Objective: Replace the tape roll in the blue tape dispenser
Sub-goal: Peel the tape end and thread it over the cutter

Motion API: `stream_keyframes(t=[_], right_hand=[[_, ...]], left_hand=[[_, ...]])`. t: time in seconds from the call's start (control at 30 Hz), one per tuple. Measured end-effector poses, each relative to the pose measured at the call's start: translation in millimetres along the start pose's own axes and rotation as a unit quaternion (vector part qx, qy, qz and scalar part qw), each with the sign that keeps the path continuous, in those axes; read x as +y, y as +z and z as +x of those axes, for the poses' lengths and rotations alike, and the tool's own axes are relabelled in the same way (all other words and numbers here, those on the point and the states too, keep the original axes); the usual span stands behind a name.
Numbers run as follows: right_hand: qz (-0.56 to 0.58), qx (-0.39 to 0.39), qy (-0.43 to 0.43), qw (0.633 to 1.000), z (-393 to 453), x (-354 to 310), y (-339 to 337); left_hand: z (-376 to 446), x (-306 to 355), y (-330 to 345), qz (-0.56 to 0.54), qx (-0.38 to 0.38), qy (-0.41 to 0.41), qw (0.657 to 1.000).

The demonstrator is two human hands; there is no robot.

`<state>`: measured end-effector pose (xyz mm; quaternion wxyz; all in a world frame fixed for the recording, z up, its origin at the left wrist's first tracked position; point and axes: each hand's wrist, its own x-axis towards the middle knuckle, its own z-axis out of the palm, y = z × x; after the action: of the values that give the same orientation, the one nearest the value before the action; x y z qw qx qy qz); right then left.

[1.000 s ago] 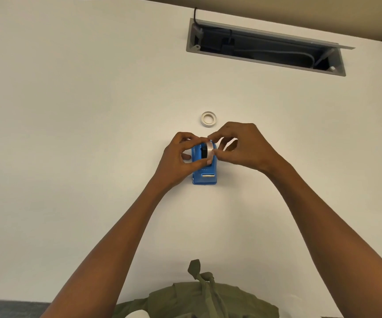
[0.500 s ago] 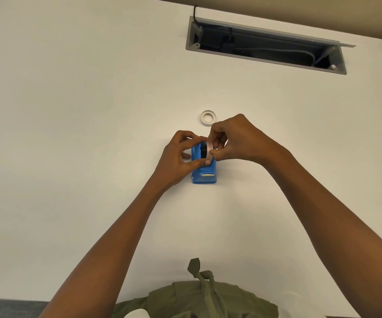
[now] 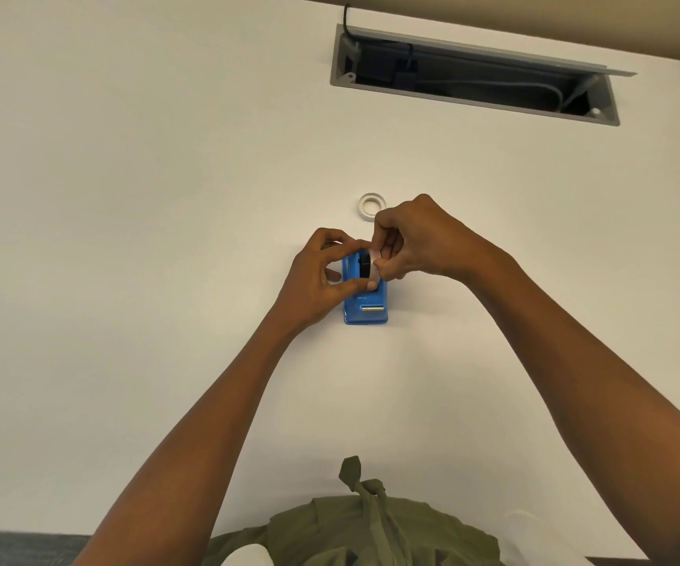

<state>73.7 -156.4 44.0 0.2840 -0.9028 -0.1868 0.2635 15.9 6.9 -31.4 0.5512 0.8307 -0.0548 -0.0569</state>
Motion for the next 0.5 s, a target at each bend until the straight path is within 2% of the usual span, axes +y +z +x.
stream_keyframes(t=[0.4, 0.5], right_hand=[[0.005, 0.047, -0.029, 0.998, -4.7, 4.9, 5.6], [0.019, 0.033, -0.029, 0.999, -9.7, 8.2, 5.3]], left_hand=[[-0.2, -0.3, 1.7, 0.0, 0.004, 0.002, 1.0], [0.3, 1.9, -0.3, -0.004, 0.001, 0.008, 1.0]])
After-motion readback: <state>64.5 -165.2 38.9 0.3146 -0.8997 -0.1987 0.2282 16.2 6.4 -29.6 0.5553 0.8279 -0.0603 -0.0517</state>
